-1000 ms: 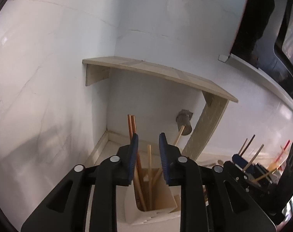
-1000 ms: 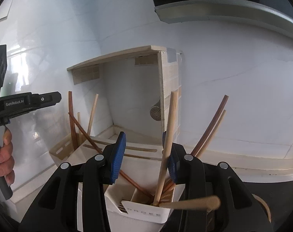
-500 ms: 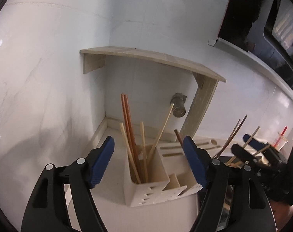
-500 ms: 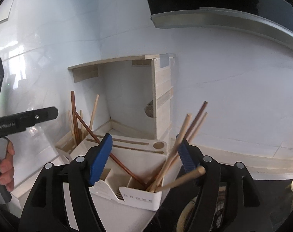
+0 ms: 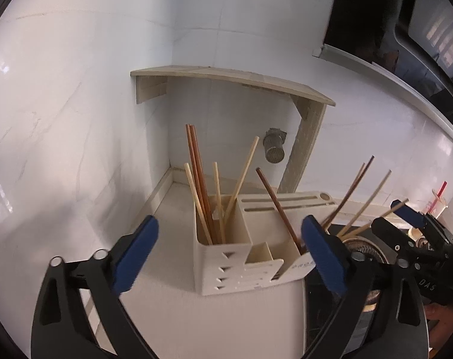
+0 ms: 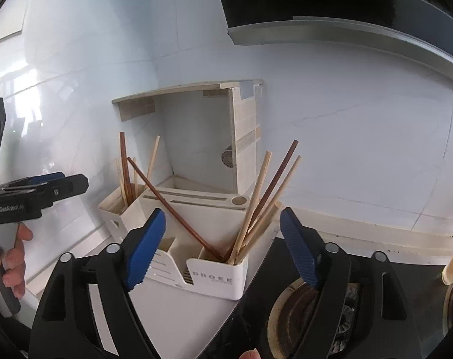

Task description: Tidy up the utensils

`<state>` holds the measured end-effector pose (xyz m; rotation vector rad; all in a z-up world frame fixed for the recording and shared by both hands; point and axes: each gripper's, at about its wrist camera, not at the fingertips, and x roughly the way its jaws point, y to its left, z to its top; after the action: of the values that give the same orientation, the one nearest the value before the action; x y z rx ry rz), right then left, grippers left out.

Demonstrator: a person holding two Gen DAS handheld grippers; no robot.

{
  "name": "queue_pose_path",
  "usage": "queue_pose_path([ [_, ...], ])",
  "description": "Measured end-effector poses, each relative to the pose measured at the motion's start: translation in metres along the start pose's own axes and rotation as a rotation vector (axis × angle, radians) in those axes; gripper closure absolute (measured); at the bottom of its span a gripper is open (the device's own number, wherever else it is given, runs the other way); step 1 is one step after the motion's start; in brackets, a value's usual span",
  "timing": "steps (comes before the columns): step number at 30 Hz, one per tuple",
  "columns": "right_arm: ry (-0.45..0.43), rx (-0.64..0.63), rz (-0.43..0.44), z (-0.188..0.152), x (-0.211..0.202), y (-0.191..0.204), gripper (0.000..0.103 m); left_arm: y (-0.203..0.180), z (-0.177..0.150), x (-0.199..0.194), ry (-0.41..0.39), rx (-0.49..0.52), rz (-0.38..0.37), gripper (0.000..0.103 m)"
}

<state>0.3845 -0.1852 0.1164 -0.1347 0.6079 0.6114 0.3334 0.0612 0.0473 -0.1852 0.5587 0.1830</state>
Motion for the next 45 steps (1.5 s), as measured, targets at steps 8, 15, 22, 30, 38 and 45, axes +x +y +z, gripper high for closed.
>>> queue_pose_path([
  [8, 0.038, -0.002, 0.018, -0.007, -0.017, 0.000, 0.013, -0.009, -0.020, -0.015, 0.034, -0.001, 0.012, 0.006],
  [15, 0.084, 0.001, 0.041, -0.018, -0.026, 0.000, 0.005, -0.010, -0.036, -0.030, 0.058, 0.010, 0.036, 0.006],
  [22, 0.126, 0.008, 0.069, -0.027, -0.031, -0.002, 0.005, -0.016, -0.042, -0.040, 0.045, 0.058, 0.057, 0.006],
  [30, 0.135, 0.042, 0.077, -0.033, -0.040, -0.007, 0.005, -0.026, -0.051, -0.050, 0.031, 0.069, 0.061, 0.006],
  [38, 0.163, 0.059, 0.076, -0.042, -0.046, -0.011, 0.005, -0.022, -0.062, -0.057, 0.047, 0.021, 0.053, 0.006],
  [45, 0.166, 0.058, 0.068, -0.048, -0.050, -0.011, 0.005, -0.019, -0.062, -0.060, 0.052, -0.003, 0.037, 0.006],
])
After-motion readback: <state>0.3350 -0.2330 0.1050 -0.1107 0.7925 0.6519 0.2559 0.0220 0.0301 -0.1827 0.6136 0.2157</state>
